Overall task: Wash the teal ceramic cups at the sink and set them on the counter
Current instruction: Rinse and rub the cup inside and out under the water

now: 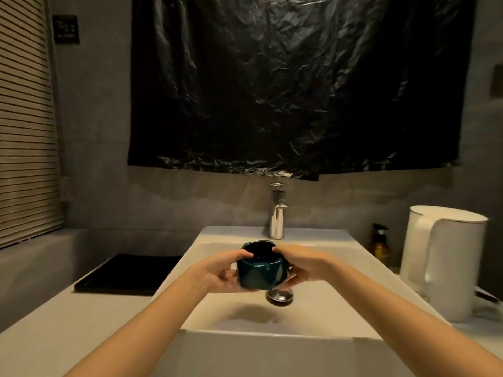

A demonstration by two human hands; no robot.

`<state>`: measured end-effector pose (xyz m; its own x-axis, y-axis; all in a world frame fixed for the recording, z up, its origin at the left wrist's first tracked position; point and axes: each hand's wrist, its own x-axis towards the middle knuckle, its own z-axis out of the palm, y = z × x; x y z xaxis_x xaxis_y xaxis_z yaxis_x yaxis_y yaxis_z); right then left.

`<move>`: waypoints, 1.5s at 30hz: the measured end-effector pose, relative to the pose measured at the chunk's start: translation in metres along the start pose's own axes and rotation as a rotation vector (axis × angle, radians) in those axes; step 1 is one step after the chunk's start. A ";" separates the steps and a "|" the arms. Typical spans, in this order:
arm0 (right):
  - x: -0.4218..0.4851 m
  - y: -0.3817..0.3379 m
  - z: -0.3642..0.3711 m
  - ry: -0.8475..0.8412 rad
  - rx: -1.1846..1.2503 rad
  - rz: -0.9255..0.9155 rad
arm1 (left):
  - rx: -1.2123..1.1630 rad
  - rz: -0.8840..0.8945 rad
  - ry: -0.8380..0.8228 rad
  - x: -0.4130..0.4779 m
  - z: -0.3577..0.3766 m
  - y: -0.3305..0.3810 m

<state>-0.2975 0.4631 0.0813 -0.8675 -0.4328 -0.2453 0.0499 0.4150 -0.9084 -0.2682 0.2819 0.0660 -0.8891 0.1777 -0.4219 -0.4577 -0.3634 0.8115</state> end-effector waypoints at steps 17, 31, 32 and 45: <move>0.060 0.065 -0.060 0.477 -0.530 -0.498 | 0.709 0.554 -0.071 0.092 0.018 0.003; 0.048 0.062 -0.060 0.755 -0.896 -0.900 | 0.979 1.105 0.027 0.091 0.026 0.000; 0.048 0.061 -0.059 0.738 -0.788 -0.860 | 0.950 1.032 -0.006 0.090 0.025 0.001; 0.056 0.053 -0.054 0.444 -0.135 -0.274 | 0.470 0.475 -0.074 0.101 0.036 -0.013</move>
<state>-0.3708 0.5040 0.0379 -0.9669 -0.1720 0.1883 -0.2469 0.4465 -0.8601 -0.3526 0.3372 0.0274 -0.9854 0.1654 0.0398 0.0430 0.0162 0.9989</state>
